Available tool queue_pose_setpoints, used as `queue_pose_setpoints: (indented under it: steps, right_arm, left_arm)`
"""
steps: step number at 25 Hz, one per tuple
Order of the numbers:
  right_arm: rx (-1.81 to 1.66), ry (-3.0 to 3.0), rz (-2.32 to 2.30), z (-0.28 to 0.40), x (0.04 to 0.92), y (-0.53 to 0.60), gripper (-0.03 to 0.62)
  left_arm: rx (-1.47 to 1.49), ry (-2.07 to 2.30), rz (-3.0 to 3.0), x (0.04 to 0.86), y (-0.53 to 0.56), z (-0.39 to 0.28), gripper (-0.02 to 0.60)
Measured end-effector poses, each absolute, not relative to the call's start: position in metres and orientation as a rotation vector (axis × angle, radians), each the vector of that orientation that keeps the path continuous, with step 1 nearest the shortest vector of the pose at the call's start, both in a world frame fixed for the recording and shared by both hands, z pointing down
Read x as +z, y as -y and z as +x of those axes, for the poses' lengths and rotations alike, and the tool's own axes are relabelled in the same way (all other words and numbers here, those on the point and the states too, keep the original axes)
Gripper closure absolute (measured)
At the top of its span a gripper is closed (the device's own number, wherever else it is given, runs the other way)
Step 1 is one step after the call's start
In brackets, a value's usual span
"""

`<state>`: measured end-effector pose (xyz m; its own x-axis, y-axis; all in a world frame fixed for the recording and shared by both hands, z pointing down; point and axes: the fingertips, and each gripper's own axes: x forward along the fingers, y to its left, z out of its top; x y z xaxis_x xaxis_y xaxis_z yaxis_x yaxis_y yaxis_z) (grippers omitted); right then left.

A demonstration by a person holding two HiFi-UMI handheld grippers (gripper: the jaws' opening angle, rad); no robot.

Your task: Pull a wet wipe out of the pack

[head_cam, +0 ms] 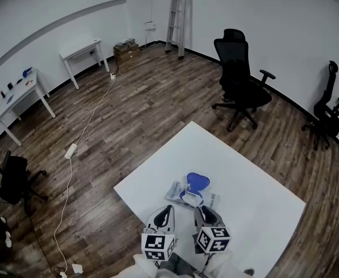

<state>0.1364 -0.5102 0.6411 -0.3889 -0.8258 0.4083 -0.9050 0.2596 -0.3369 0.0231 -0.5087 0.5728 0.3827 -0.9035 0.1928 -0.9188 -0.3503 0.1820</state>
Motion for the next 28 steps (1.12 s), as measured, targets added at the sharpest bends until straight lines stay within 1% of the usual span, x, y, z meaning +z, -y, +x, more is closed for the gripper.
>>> queue_pose_setpoints:
  steps: [6, 10, 28]
  right_arm:
    - [0.804, 2.332, 1.626, 0.134, 0.656, 0.521, 0.511]
    - [0.817, 2.298, 1.601, 0.133, 0.672, 0.525, 0.487]
    - [0.859, 2.193, 1.589, 0.127, 0.702, 0.535, 0.488]
  left_arm:
    - [0.09, 1.611, 2.375, 0.578, 0.517, 0.02, 0.583]
    - [0.092, 1.616, 2.366, 0.582, 0.522, 0.017, 0.583]
    - [0.129, 1.642, 2.307, 0.598, 0.525, -0.005, 0.583]
